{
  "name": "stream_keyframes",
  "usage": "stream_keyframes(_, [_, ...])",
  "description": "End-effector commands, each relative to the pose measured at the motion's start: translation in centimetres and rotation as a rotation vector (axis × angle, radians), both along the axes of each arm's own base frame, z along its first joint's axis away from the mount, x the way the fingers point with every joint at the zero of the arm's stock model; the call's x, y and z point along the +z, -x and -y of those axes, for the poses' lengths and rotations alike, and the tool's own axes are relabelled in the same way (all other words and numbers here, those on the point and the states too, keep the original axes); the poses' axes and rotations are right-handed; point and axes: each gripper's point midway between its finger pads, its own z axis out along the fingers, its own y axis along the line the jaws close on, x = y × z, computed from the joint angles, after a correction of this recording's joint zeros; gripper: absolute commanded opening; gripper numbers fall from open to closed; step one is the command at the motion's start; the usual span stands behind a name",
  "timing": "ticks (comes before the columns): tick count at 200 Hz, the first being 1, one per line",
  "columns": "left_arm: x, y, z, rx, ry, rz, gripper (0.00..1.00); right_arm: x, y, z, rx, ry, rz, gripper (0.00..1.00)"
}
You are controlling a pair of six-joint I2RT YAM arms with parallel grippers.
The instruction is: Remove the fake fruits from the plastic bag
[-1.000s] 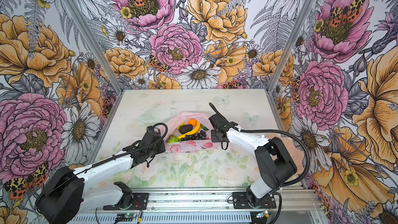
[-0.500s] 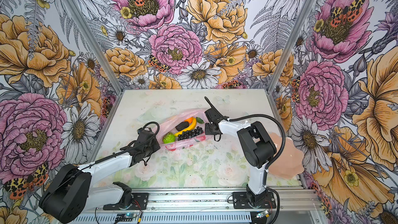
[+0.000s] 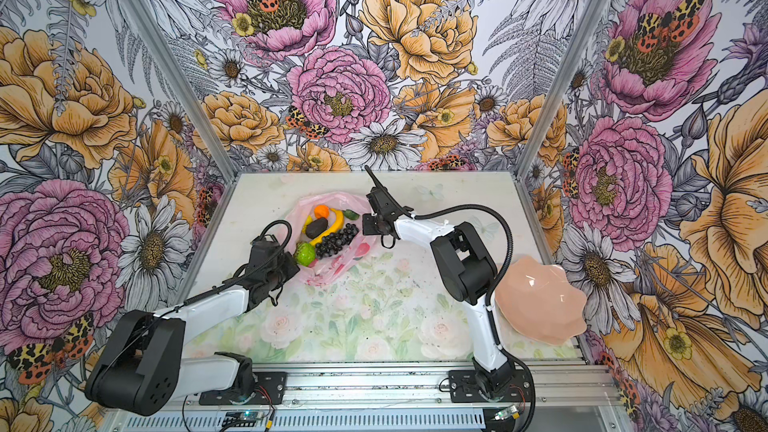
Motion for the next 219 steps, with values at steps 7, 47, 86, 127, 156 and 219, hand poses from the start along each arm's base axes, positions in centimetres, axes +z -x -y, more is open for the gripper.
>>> stream_keyframes(7, [-0.2,1.0,1.7,-0.074,-0.037,-0.021,0.08,0.9,0.9,1.6,-0.011,0.034,0.022,0.04])
stream_keyframes(47, [0.2,2.6,0.9,-0.044,-0.042,-0.012,0.13,0.9,1.3,2.9,-0.029,0.055,0.022,0.07])
stream_keyframes(86, [2.7,2.8,-0.5,-0.039,-0.137,-0.008,0.48,2.4,1.7,3.1,-0.03,0.045,0.045,0.07])
stream_keyframes(127, [8.1,2.3,-3.5,0.026,-0.311,0.075,0.75,2.9,2.3,3.8,-0.026,0.061,0.058,0.07])
stream_keyframes(156, [10.1,-0.8,-1.8,-0.075,-0.368,0.124,0.85,2.7,2.2,3.7,-0.027,0.057,0.054,0.06])
stream_keyframes(219, [4.9,-7.0,-2.8,-0.088,-0.491,-0.108,0.78,2.7,2.4,4.0,-0.02,0.073,0.059,0.06])
